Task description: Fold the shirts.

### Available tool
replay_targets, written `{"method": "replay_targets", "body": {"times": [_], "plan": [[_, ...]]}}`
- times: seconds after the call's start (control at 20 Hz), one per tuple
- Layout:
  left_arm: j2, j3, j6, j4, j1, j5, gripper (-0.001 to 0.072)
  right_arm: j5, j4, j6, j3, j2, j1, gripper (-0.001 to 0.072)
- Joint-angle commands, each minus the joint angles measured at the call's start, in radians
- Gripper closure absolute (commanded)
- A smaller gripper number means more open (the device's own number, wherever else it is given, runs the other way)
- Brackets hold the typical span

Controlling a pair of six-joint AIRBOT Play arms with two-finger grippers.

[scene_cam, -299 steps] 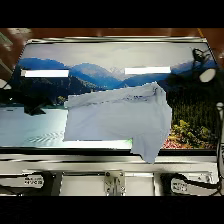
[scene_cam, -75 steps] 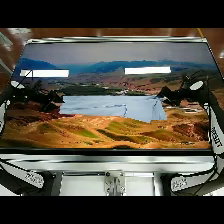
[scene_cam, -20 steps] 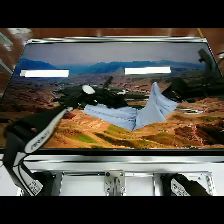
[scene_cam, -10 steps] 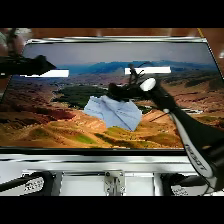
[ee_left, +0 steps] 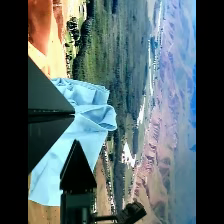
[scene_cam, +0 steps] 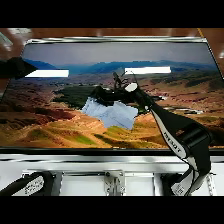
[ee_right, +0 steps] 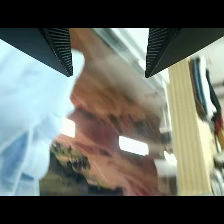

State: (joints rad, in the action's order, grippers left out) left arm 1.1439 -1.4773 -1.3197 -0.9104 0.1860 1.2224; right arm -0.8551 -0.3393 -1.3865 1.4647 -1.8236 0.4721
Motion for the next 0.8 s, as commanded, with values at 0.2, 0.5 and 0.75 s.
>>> {"method": "replay_targets", "body": {"times": [0.2,0.5,0.75], "plan": [[-0.008,0.074,0.017,-0.010,-0.002,0.002,0.0668,-0.642,-0.866,-0.217,0.007,0.156,-0.349,0.0032],[-0.008,0.074,0.013,-0.009,-0.002,0.002,0.0668,-0.447,-0.592,-0.140,-0.258,0.150,-0.443,0.0032],[-0.008,0.074,-0.003,-0.005,-0.002,0.002,0.0668,-0.298,-0.379,-0.047,-0.333,0.065,-0.386,0.0034]]}}
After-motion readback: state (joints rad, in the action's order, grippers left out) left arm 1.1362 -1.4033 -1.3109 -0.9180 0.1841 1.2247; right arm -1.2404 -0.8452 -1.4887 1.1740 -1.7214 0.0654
